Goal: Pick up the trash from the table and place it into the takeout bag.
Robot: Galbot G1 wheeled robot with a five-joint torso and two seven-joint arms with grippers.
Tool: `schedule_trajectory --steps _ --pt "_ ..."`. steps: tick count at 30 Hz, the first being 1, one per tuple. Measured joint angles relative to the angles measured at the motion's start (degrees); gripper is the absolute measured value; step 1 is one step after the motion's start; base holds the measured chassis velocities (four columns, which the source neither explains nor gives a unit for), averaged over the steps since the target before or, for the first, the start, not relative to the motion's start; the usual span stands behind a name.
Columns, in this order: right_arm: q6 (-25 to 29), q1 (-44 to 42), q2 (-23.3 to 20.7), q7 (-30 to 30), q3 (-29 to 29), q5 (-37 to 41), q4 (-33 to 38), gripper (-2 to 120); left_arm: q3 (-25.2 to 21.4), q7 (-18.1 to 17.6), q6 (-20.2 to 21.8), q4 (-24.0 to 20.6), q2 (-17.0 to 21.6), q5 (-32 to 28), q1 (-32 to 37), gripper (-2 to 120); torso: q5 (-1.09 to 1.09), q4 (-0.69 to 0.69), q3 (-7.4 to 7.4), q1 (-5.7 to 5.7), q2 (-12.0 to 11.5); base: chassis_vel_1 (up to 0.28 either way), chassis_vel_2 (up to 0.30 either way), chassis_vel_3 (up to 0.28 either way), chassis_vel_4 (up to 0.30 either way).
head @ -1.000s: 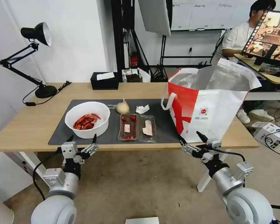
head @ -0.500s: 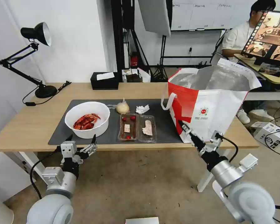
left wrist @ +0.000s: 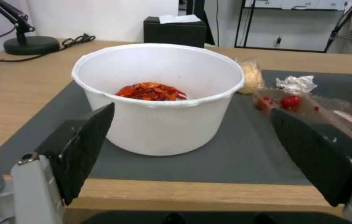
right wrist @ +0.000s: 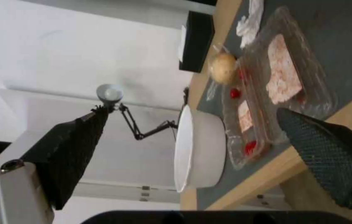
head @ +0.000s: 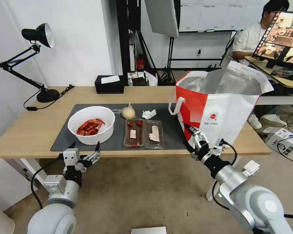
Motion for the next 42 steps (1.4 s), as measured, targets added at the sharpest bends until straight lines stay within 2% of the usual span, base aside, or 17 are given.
schedule_trajectory --steps 10,23,31,42 --pt "2.19 1.68 -0.19 3.06 -4.76 -1.31 -1.08 100 -0.3 -0.21 0.24 -0.27 -0.33 0.16 0.35 100 0.0 0.0 0.0 0.0 0.0 0.0 0.0 0.0 0.0" --pt "5.5 7.7 0.77 5.89 -10.66 -0.78 -6.01 100 -1.08 -0.28 0.25 0.51 -1.46 1.74 1.6 100 0.0 0.0 0.0 0.0 0.0 0.0 0.0 0.0 0.0" --pt "9.41 10.62 1.28 8.51 -15.09 -4.87 -8.91 100 -1.3 -0.36 0.26 1.19 -2.43 2.63 1.97 100 0.0 0.0 0.0 0.0 0.0 0.0 0.0 0.0 0.0" --pt "11.38 14.49 1.0 11.18 -20.49 -10.29 -9.82 100 -1.79 -0.47 0.22 1.78 -3.64 3.43 2.85 100 0.0 0.0 0.0 0.0 0.0 0.0 0.0 0.0 0.0"
